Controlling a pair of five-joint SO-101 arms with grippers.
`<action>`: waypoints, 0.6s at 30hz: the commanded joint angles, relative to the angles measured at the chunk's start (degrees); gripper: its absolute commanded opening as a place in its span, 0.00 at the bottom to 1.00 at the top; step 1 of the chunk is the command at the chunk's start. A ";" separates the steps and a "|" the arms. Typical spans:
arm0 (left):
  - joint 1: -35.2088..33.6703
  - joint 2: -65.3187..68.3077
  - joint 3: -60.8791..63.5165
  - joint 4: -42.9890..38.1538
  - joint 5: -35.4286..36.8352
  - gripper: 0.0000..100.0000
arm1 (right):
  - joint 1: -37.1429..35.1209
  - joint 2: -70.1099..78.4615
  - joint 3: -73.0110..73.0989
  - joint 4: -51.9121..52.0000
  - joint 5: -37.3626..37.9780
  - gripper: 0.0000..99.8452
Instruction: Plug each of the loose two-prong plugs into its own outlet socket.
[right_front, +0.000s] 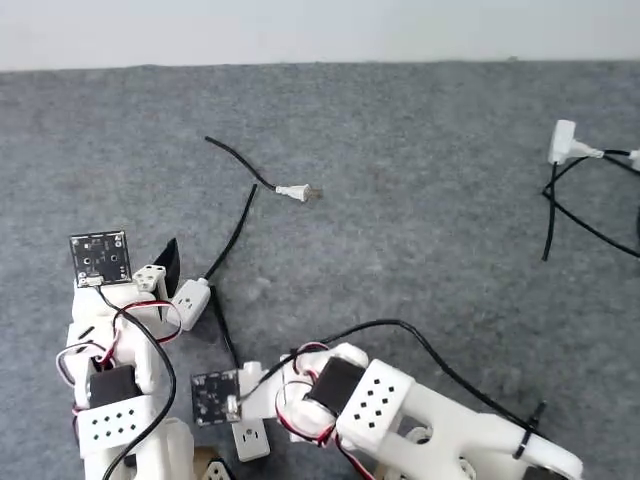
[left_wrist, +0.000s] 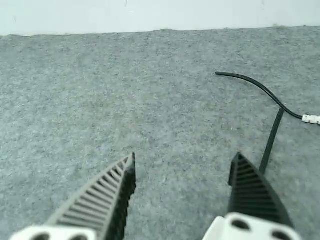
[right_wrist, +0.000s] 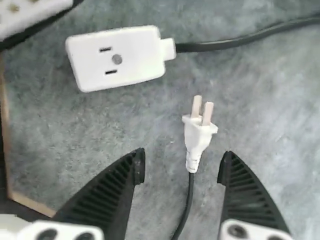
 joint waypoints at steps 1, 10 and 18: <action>-0.44 0.09 -0.66 -1.58 0.09 0.28 | -0.04 0.04 1.58 -4.53 2.73 0.24; -0.35 0.18 -0.66 -1.85 -0.62 0.28 | 7.16 0.13 2.37 -10.33 5.45 0.24; -0.35 0.53 -0.57 -2.64 -0.88 0.28 | 7.34 0.13 6.51 -14.20 4.22 0.24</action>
